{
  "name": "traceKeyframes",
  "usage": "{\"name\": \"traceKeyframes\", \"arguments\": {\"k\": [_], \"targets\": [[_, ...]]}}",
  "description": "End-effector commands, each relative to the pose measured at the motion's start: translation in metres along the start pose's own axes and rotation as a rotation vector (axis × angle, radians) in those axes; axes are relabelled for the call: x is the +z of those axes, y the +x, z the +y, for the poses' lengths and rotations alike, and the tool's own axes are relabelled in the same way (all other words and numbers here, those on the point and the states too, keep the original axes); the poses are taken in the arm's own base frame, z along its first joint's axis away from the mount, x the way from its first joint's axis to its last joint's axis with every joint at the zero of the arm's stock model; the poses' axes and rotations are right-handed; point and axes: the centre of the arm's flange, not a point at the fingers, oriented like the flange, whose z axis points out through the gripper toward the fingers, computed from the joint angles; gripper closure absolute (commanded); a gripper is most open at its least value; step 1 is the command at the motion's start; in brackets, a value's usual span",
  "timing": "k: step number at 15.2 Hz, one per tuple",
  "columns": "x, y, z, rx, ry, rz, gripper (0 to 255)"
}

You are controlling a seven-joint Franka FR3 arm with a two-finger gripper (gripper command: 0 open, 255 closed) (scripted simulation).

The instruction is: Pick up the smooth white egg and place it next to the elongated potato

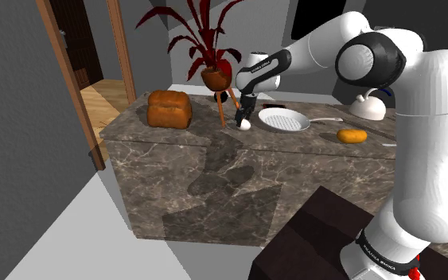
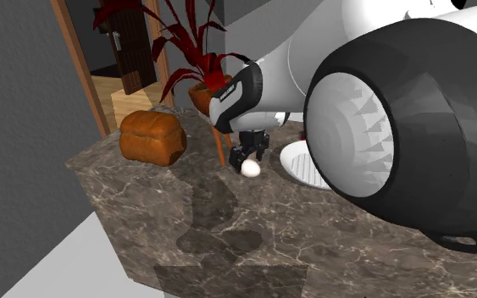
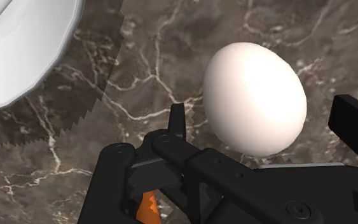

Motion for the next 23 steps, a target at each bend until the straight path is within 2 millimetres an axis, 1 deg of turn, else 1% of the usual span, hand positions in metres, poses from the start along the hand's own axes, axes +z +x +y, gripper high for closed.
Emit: {"name": "traceKeyframes", "arguments": {"k": [1,2,9,10,19,23], "targets": [[0.011,-0.001,0.000,0.000,0.000,0.000,0],[0.014,-0.001,0.000,0.000,0.000,0.000,0],[0.014,-0.001,0.000,0.000,0.000,0.000,0],[0.014,-0.001,0.000,0.000,0.000,0.000,255],[0.014,-0.001,0.000,0.000,0.000,0.000,255],[-0.007,0.002,0.001,0.000,0.000,0.000,255]]}}
